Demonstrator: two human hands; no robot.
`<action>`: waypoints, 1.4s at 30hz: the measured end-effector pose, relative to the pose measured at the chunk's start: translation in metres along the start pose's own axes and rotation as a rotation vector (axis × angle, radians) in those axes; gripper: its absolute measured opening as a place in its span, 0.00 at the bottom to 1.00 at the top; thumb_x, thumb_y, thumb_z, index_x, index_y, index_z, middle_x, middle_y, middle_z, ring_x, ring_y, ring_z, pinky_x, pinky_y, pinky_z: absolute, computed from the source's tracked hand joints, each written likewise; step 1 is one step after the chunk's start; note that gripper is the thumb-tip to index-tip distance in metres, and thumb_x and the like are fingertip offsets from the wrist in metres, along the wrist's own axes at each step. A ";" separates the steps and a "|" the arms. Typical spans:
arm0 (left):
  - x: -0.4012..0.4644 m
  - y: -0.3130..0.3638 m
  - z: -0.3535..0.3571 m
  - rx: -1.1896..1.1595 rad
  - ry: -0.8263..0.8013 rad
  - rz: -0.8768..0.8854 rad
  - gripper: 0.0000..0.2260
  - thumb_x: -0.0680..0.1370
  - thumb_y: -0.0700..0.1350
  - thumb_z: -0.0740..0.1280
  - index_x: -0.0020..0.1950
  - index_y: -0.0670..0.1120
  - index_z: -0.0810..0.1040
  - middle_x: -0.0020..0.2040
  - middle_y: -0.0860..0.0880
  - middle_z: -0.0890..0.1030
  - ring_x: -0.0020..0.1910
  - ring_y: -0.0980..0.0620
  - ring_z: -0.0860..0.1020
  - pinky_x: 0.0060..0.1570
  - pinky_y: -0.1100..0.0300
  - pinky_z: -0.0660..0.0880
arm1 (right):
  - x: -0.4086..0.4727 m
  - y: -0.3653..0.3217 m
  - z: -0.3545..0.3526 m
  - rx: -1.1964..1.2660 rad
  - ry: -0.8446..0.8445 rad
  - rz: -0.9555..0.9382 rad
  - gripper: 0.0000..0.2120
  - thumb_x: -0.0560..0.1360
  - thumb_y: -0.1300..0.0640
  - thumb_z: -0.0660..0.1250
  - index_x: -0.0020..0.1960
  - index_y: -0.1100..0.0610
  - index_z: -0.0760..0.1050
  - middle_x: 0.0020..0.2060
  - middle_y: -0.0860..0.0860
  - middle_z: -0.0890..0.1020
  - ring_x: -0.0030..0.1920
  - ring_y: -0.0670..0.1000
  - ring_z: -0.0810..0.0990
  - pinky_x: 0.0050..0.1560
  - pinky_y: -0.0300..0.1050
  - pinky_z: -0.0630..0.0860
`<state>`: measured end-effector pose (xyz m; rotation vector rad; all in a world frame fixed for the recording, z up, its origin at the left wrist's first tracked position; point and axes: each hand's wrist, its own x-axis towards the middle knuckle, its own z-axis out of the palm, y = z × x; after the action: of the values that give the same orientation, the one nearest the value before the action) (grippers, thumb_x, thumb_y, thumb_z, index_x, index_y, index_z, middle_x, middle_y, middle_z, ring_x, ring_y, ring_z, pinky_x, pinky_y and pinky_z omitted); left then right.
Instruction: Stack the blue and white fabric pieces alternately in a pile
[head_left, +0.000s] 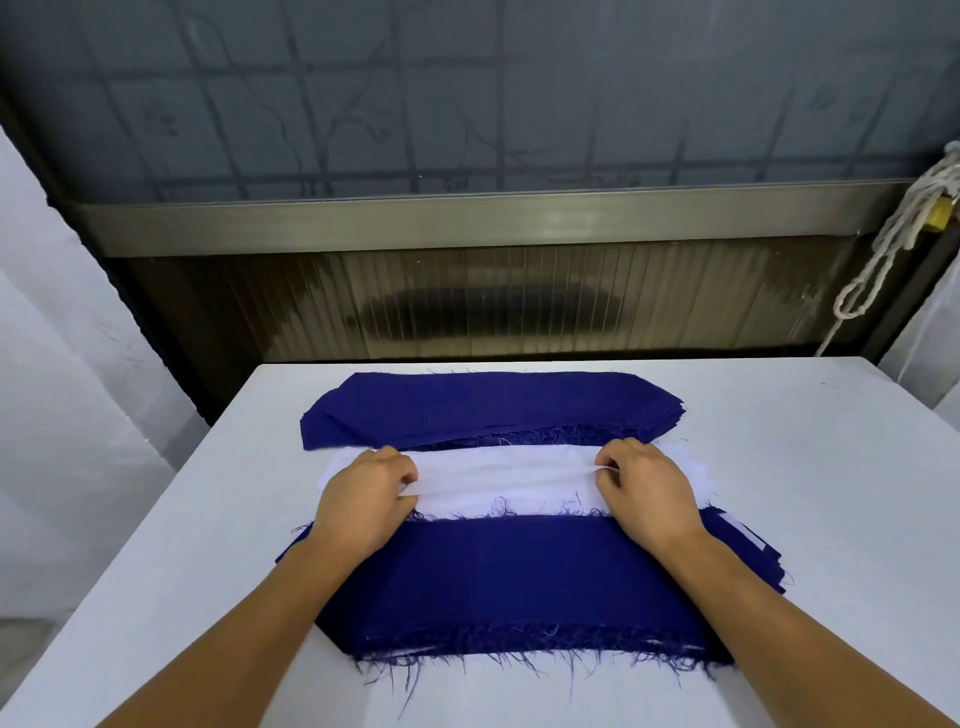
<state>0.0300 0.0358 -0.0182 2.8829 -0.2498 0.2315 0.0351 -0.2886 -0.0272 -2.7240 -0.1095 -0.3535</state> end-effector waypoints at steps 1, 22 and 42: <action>-0.002 -0.002 -0.004 -0.007 -0.004 -0.005 0.05 0.75 0.46 0.67 0.50 0.52 0.79 0.49 0.58 0.77 0.50 0.57 0.74 0.42 0.63 0.70 | -0.001 0.001 -0.003 0.016 0.002 -0.008 0.05 0.77 0.58 0.61 0.48 0.53 0.76 0.44 0.46 0.79 0.46 0.50 0.75 0.44 0.41 0.70; -0.014 -0.011 -0.085 -0.277 -0.132 0.071 0.06 0.77 0.43 0.70 0.48 0.53 0.85 0.44 0.58 0.80 0.44 0.58 0.78 0.47 0.57 0.77 | -0.034 -0.002 -0.110 -0.054 -0.137 -0.057 0.07 0.80 0.53 0.61 0.48 0.45 0.77 0.41 0.40 0.81 0.41 0.45 0.79 0.44 0.43 0.76; -0.104 -0.015 -0.029 -0.045 0.043 0.438 0.21 0.72 0.40 0.57 0.60 0.47 0.83 0.65 0.53 0.78 0.65 0.50 0.76 0.63 0.59 0.70 | -0.121 0.037 -0.053 -0.011 0.111 -0.420 0.27 0.84 0.53 0.44 0.57 0.59 0.82 0.60 0.50 0.80 0.62 0.50 0.77 0.66 0.39 0.67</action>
<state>-0.0724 0.0733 -0.0118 2.7398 -0.8660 0.3571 -0.0888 -0.3469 -0.0248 -2.6700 -0.6540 -0.6208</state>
